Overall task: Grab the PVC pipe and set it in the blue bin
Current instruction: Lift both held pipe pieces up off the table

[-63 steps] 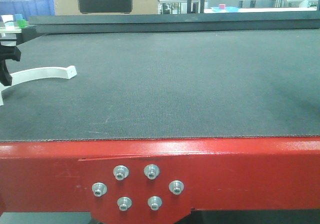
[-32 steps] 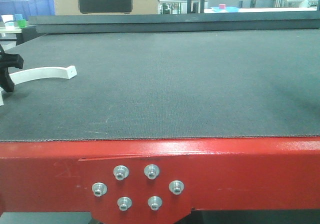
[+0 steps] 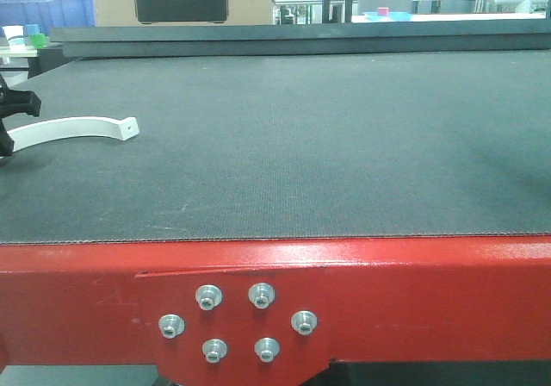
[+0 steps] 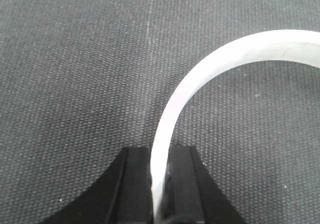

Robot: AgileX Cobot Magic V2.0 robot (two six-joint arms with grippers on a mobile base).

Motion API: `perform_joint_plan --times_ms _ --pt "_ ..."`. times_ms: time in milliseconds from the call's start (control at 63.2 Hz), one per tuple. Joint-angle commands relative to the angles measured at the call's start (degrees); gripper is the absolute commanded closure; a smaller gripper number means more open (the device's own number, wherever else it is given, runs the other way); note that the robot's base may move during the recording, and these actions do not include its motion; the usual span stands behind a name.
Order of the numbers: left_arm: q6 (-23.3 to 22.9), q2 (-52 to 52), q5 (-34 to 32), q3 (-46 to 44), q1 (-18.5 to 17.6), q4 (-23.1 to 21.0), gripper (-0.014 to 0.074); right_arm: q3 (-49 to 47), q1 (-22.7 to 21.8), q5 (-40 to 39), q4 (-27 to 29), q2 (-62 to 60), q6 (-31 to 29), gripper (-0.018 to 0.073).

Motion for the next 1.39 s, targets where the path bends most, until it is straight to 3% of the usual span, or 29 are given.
perform_joint_plan --times_ms 0,348,902,1377 --pt "-0.13 -0.03 -0.56 -0.28 0.16 0.2 0.0707 -0.2 -0.03 -1.61 0.35 -1.0 -0.24 0.0727" --pt "-0.13 -8.53 0.49 -0.28 0.16 0.29 0.0707 -0.2 -0.03 -1.62 0.35 -5.07 -0.24 0.0727" --pt "-0.13 -36.15 10.8 0.17 0.16 -0.35 0.0707 0.73 -0.03 2.1 0.4 -18.25 0.86 0.0727" --pt "-0.13 -58.85 12.06 11.8 0.16 -0.62 0.0707 8.3 -0.03 2.19 0.4 -31.21 4.51 0.0727"
